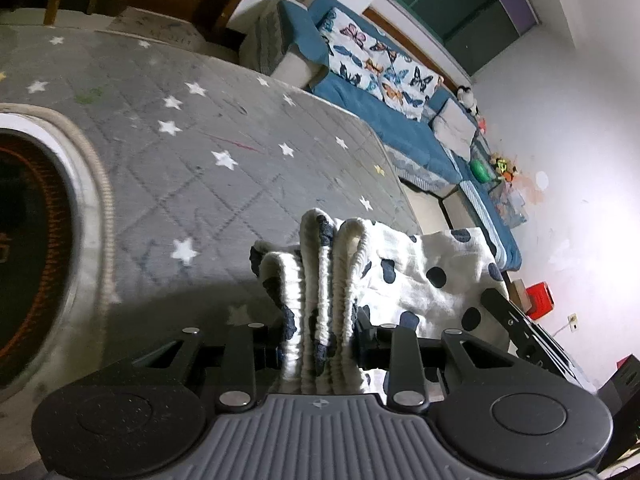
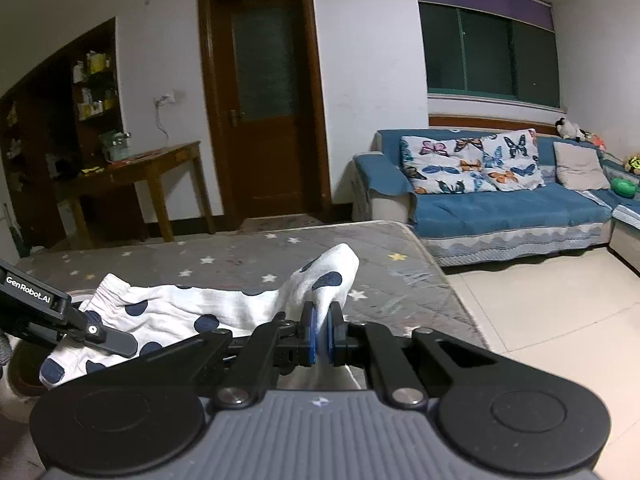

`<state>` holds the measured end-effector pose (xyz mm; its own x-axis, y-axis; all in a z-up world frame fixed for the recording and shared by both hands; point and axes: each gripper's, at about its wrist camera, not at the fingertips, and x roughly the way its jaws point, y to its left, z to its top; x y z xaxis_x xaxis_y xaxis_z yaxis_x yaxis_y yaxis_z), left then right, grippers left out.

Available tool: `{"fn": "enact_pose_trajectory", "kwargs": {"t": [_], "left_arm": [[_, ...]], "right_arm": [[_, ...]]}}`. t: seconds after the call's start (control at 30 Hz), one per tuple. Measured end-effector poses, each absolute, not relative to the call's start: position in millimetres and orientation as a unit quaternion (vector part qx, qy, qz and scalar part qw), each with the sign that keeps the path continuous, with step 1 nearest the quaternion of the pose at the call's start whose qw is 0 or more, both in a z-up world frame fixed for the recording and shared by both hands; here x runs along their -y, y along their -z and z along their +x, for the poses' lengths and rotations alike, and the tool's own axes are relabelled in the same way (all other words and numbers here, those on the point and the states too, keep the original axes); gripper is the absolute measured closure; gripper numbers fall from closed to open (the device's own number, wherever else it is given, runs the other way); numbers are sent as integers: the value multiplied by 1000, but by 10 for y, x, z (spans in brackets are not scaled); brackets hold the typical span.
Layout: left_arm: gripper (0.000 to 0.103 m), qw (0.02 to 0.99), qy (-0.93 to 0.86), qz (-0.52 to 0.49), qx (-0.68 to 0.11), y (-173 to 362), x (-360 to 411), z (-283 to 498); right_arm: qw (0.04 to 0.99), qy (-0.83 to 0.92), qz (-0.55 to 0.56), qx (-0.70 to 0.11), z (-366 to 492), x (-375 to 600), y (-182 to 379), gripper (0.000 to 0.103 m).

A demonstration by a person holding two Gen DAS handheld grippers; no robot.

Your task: Fold clothes

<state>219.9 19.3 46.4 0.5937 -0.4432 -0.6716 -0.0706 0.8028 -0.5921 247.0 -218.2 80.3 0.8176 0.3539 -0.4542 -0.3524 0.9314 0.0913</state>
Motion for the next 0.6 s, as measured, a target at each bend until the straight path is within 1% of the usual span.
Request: {"fn": "enact_pose_trajectory", "kwargs": {"t": [0.43,0.53,0.6], "left_arm": [[70,825,118,-278,-477,-111,204,2509],[65,823,111,-276,-483,-33,206,2528],[60,824,107,-274,-485,-6,199,2539]], "right_arm": [[948,-148,1,-280,2727,2486,-456,98],[944,-143,1,-298,2786,2508,-341,95],[942,-138,-1,-305,2808,2504,-282,91]]}}
